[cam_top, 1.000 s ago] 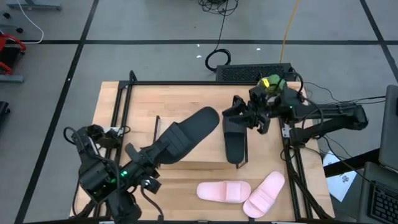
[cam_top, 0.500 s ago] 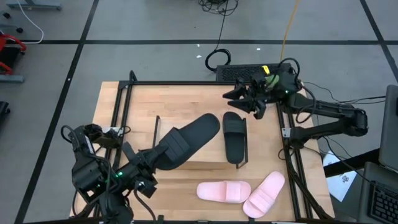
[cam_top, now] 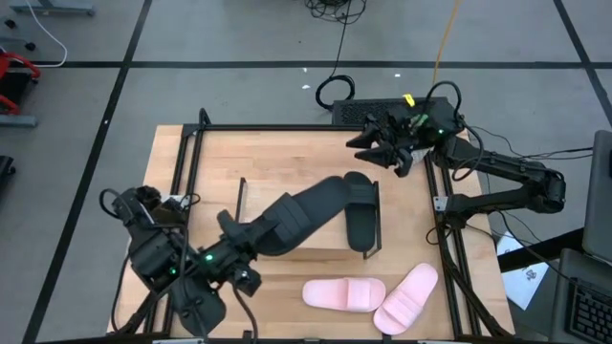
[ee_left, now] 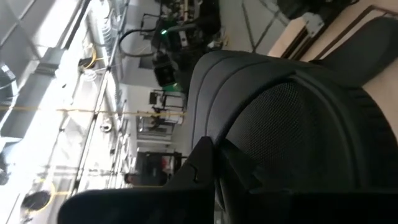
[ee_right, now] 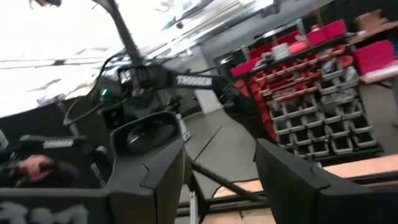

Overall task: Pick and place slides into the shelf
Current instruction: Put the black slipper on the shelf

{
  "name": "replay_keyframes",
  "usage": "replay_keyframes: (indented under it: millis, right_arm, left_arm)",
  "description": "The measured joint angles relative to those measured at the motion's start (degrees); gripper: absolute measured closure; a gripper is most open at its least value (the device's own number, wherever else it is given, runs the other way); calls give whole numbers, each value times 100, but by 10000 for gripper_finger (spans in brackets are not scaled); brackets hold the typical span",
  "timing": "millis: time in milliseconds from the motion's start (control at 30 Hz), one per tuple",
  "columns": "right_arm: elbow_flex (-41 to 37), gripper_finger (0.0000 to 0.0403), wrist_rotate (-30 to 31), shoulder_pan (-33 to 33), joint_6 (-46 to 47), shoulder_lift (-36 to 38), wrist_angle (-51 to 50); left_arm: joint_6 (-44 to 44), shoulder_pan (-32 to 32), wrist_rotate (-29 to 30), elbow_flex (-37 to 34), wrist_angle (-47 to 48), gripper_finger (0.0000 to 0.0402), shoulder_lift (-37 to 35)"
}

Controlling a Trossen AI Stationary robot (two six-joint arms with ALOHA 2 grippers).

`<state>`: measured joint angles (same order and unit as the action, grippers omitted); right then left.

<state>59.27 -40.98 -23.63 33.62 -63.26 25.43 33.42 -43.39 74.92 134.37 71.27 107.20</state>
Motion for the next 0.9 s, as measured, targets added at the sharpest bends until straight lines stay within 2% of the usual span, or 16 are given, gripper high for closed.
replay_keyframes:
  millis: [133,300,567,900]
  right_arm:
    - [98,218,-164,-53,-278,-5,-82]
    - [602,218,-443,-241,-492,-164,-347]
    - [1303,218,-1177,-277,-729,-770,-1370]
    - [1818,218,-1953,-249,-763,-1510,-1348]
  left_arm:
    - [680,144,-192,0,-434,401,76]
    - [1316,319,-398,-8,-715,401,292]
    - [1584,530,-503,-11,-889,401,391]
    - [2090,681,-528,-11,-1451,401,391]
